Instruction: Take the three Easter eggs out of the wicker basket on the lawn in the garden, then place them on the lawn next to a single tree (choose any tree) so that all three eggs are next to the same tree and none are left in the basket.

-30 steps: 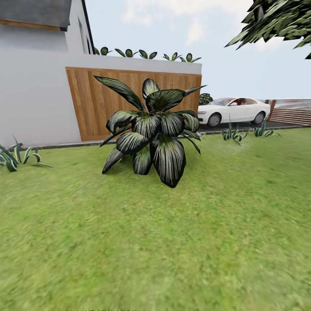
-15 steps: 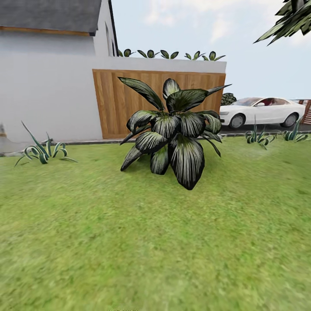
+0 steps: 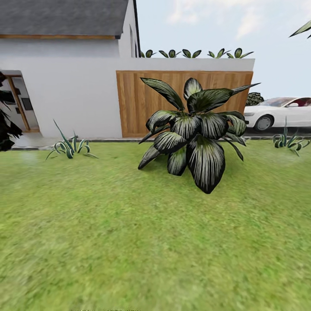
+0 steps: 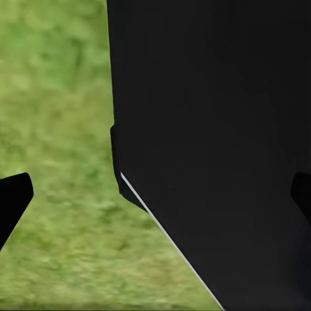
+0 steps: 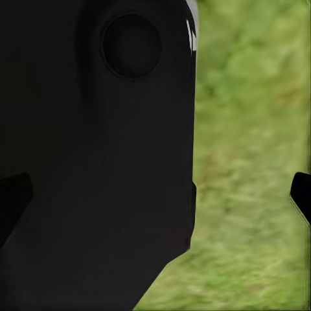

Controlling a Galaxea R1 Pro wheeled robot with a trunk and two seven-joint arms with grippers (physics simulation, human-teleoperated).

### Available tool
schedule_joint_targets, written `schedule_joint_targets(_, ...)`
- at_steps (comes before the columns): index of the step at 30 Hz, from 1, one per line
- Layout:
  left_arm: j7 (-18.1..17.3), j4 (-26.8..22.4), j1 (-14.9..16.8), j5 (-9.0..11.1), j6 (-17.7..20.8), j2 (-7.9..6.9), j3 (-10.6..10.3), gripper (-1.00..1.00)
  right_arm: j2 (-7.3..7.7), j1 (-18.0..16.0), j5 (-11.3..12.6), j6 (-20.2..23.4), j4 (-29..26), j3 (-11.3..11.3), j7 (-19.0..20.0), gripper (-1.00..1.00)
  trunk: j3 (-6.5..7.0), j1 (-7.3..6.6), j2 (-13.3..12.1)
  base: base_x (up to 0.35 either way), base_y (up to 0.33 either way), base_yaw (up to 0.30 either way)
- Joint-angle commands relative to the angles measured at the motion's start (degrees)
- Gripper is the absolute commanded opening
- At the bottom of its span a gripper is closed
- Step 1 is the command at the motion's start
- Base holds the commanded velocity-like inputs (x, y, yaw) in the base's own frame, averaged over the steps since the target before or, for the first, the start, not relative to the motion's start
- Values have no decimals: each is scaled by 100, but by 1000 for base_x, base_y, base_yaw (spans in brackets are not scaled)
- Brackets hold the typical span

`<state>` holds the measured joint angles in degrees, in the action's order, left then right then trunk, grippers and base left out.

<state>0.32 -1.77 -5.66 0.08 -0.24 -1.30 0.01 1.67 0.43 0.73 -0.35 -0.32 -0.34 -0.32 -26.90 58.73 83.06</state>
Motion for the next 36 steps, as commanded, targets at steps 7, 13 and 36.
schedule_joint_targets(7,3,-9,-5,1,-3,3,-1,100,0,1,8,-2,-3,-1,-3,100,-3,0,2,0,0,290)
schedule_joint_targets(13,3,-12,-3,1,-3,0,-1,100,0,1,10,-3,-3,-1,-3,100,-3,0,2,0,0,290)
schedule_joint_targets(36,3,-215,1,-29,23,-11,-10,100,0,1,9,-1,-3,-1,-3,100,-3,0,2,242,-78,290)
